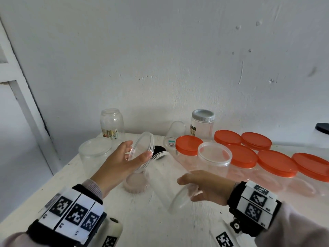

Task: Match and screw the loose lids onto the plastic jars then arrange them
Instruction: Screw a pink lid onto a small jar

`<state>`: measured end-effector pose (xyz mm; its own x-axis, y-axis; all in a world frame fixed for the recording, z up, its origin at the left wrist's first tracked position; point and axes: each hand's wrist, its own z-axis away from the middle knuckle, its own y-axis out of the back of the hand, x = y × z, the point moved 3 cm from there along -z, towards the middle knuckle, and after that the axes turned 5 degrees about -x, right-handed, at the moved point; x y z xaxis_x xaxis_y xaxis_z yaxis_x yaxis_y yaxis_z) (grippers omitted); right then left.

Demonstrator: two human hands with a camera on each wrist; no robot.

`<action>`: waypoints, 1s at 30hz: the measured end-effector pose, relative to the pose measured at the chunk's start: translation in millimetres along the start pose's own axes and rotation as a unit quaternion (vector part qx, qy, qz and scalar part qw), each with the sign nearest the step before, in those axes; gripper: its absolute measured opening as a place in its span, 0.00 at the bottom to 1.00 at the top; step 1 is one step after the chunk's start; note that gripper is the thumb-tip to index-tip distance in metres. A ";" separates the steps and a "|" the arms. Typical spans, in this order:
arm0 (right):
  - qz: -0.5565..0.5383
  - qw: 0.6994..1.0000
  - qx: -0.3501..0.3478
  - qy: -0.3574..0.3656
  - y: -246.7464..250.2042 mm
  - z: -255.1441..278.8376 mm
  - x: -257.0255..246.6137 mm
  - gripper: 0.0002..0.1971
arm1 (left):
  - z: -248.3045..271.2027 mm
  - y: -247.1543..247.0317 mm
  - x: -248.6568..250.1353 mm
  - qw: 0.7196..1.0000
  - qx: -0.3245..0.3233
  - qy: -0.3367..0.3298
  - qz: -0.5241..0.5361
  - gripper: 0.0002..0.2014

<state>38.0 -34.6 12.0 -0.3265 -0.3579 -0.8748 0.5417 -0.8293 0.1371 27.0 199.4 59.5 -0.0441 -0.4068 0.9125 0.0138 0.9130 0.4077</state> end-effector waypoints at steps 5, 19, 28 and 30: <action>0.047 0.998 0.024 0.034 4.2 -7.4 2.4 0.39 | 2.7 -2.0 -1.3 1.000 0.003 0.006 -0.002 0.50; 0.196 0.976 0.009 0.095 6.1 -19.0 15.3 0.57 | 9.4 -15.7 2.6 1.000 -0.015 -0.008 -0.021 0.59; 0.259 0.964 0.006 0.063 10.0 -20.7 30.7 0.63 | 12.5 -29.1 10.5 0.997 -0.041 -0.016 -0.063 0.54; 0.229 0.971 0.001 0.070 9.8 -19.5 31.6 0.61 | 12.9 -32.9 12.6 0.995 -0.051 -0.018 -0.078 0.53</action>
<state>48.1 -45.7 -23.3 0.0574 -0.6272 -0.7767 0.6038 -0.5978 0.5274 13.2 164.6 57.1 -0.0884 -0.5411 0.8363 0.1050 0.8298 0.5480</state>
